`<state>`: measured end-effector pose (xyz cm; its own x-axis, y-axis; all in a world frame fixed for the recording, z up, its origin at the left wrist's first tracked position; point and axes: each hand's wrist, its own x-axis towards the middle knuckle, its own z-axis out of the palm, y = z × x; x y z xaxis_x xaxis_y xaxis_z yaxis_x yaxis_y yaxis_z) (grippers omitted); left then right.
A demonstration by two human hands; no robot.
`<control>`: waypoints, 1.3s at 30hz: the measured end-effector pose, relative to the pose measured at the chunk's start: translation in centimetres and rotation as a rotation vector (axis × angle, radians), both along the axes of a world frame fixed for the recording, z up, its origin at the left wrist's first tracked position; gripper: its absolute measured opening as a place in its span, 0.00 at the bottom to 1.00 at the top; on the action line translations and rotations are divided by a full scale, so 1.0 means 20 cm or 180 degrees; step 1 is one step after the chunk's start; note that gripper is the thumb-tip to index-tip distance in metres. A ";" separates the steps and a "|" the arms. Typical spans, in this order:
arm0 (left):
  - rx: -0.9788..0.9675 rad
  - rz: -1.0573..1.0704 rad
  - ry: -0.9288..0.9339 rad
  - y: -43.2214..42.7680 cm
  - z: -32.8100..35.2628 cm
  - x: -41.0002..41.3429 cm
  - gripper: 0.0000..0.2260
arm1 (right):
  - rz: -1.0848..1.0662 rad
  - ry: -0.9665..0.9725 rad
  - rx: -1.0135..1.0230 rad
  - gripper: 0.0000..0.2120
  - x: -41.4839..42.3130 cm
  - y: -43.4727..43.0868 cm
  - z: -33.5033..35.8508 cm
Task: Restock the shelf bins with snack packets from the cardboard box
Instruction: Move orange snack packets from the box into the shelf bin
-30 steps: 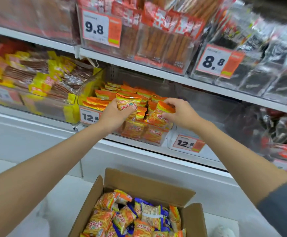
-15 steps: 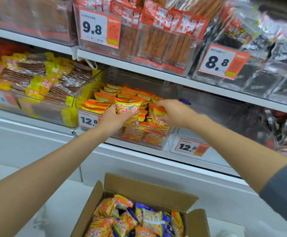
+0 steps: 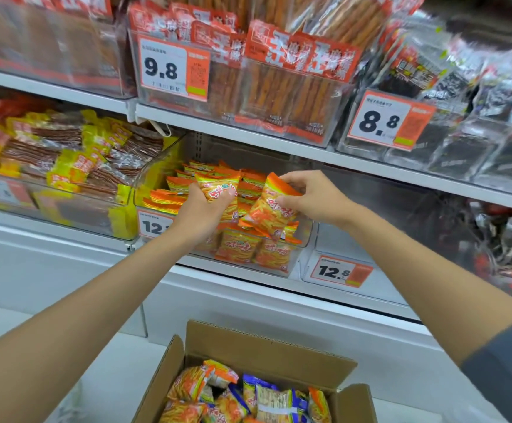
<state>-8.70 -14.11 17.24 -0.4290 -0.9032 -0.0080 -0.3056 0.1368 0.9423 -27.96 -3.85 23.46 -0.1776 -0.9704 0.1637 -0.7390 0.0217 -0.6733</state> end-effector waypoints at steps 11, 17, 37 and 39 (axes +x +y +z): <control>0.1262 -0.1034 0.0665 -0.04 0.04 0.01 0.19 | -0.0433 -0.1846 0.0040 0.46 0.23 -0.17 -0.20; 0.0528 -0.1075 -0.0153 -0.07 0.06 0.05 0.38 | -0.0026 -0.2346 0.0830 0.54 0.23 -0.24 -0.28; -0.0494 -0.0612 0.0334 -0.92 -0.17 0.46 0.11 | -0.0836 -0.1189 0.0011 0.32 0.21 -1.34 -0.41; -0.0491 -0.0679 0.0315 -0.91 -0.17 0.46 0.09 | -0.0985 -0.0828 -0.0192 0.31 0.23 -1.36 -0.44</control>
